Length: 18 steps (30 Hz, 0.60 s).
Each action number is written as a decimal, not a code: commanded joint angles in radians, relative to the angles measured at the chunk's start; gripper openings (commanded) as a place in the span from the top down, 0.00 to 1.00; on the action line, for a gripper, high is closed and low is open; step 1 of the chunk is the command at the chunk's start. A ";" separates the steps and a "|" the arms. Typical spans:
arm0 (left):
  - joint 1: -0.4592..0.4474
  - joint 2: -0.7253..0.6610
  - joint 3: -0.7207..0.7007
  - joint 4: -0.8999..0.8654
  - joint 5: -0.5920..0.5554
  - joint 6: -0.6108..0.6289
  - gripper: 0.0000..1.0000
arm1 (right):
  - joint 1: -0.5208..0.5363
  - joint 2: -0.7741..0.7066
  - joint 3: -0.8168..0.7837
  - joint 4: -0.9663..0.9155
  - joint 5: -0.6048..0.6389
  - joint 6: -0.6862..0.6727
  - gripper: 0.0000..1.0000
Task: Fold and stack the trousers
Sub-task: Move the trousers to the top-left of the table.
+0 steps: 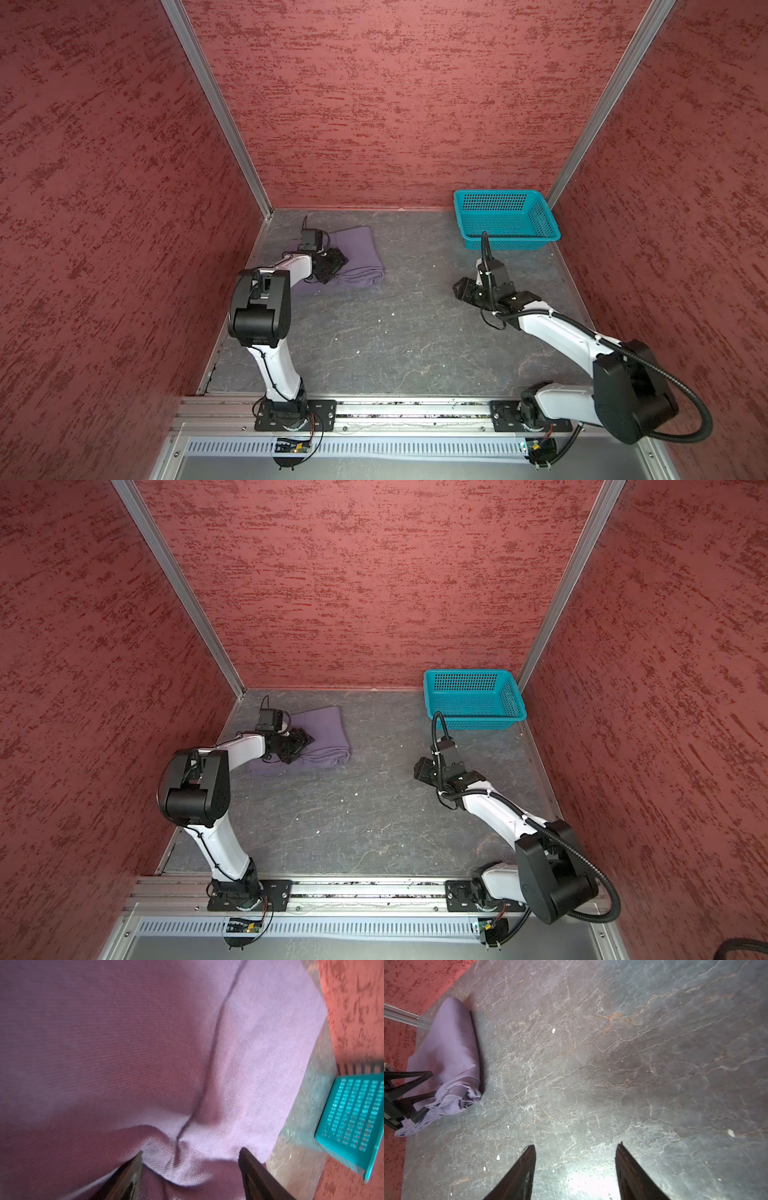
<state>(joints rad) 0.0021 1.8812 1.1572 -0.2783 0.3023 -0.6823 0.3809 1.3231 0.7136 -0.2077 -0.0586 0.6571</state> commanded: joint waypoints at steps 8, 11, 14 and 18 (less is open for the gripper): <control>0.143 0.087 0.094 -0.107 -0.049 0.035 0.26 | -0.026 0.051 0.047 0.031 -0.032 -0.004 0.38; 0.135 0.055 0.093 -0.111 -0.040 0.037 0.26 | -0.027 0.059 0.051 0.035 -0.050 -0.004 0.38; 0.096 -0.023 0.079 -0.141 -0.058 0.051 0.26 | -0.027 0.049 0.052 0.035 -0.056 -0.004 0.38; 0.026 -0.151 0.036 -0.180 -0.100 0.064 0.25 | -0.028 0.019 0.038 0.038 -0.059 -0.007 0.38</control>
<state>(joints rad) 0.0746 1.8297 1.2144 -0.4038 0.2459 -0.6491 0.3614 1.3754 0.7303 -0.1986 -0.1062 0.6548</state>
